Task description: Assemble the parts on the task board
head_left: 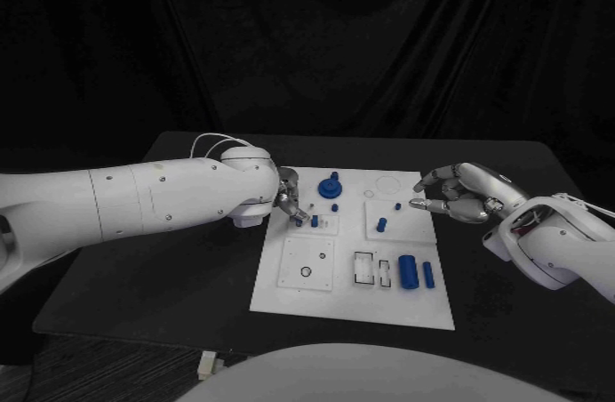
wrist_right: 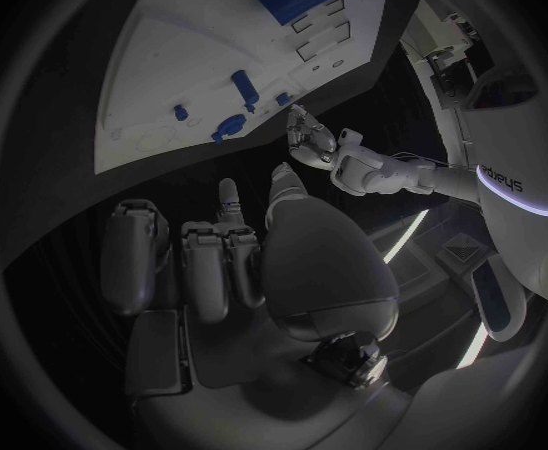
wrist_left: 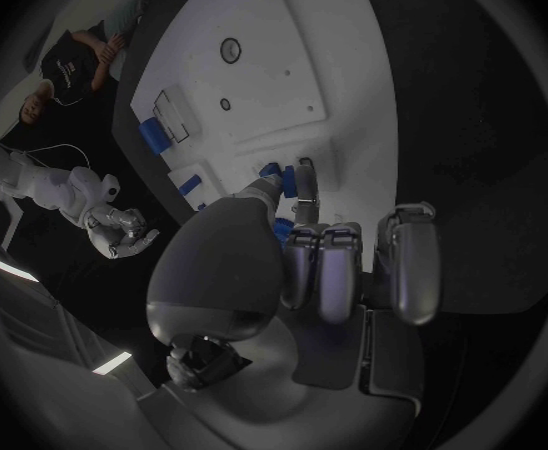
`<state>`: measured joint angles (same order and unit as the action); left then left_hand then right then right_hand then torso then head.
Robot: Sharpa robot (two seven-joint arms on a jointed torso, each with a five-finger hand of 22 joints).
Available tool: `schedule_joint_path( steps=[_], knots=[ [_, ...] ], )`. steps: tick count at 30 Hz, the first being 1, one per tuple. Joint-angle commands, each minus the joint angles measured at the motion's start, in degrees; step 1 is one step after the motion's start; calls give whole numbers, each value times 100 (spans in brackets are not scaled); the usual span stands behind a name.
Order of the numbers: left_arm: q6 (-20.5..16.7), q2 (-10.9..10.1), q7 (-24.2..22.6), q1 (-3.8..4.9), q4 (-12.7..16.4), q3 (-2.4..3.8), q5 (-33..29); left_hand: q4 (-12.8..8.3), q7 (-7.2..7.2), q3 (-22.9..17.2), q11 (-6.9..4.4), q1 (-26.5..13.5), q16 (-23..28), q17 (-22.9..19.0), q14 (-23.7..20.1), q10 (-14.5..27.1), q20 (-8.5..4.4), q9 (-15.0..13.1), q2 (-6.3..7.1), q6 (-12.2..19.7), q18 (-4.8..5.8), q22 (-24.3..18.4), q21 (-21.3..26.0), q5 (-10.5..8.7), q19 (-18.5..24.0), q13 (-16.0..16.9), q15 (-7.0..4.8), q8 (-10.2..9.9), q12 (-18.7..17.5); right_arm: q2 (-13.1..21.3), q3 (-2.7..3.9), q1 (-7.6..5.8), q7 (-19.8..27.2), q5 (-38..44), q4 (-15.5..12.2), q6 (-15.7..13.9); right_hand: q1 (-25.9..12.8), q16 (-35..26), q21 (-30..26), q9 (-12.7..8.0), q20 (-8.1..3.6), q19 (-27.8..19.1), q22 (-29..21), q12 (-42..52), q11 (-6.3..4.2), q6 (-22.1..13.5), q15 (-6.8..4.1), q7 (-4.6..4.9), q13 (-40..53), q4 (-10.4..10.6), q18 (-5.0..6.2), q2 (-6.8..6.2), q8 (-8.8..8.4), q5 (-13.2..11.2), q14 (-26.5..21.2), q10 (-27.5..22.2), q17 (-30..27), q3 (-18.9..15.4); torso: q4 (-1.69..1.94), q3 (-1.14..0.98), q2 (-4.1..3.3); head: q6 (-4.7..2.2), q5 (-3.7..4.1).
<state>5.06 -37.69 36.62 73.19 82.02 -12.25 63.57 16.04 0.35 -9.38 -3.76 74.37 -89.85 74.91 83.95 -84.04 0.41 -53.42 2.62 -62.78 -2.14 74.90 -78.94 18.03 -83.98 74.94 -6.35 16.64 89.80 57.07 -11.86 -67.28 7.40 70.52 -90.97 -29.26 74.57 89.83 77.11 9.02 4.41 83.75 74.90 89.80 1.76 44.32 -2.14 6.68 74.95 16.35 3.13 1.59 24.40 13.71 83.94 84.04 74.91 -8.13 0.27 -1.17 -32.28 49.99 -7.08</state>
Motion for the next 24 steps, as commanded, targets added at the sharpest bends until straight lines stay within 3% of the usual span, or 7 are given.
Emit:
schedule_joint_path(
  steps=[1, 11, 24],
  knots=[
    [-147, 13, -6, -40, 1, 4, 141, 33, -5, 2, 11, -66, -15, 1509, 605, -596, -20, 4, -10, 46, -29, 1182, 16, -38, -174, 1506, 9, -31, 20, 4, 3, 15, -89, 9, -18, 13, 62, 2, -21, -9, -17, 96, 1105, 20, 27, 42, 24, -3, 1505, -7, -5, -11, -19, 25, 600, 596, 1491, -25, 1, 2, -5, 1, 6],
    [-217, 50, -40, -109, -50, 4, 288, 38, -3, 3, 14, -89, -15, 1509, 605, -596, -18, 3, -8, 44, -29, 1182, 18, -51, -173, 1506, 12, -32, 20, 12, 3, 15, -84, 9, -27, 8, 62, 2, -21, -9, -17, 96, 1105, 20, 27, 42, 24, -3, 1505, -7, -5, -11, -19, 25, 600, 596, 1491, -25, 3, 1, 3, 1, 11],
    [-144, 122, -58, -136, -95, 4, 484, 32, -7, -5, 14, -89, -15, 1509, 605, -596, -16, 2, -11, 44, -33, 1178, 34, -58, -167, 1506, 14, -32, 20, 14, 3, 15, -85, 9, -28, 17, 62, 2, -21, -9, -17, 96, 1105, 20, 27, 42, 24, -3, 1505, -7, -5, -11, -19, 25, 600, 596, 1491, -25, 1, 2, 0, 1, 0]
  ],
)
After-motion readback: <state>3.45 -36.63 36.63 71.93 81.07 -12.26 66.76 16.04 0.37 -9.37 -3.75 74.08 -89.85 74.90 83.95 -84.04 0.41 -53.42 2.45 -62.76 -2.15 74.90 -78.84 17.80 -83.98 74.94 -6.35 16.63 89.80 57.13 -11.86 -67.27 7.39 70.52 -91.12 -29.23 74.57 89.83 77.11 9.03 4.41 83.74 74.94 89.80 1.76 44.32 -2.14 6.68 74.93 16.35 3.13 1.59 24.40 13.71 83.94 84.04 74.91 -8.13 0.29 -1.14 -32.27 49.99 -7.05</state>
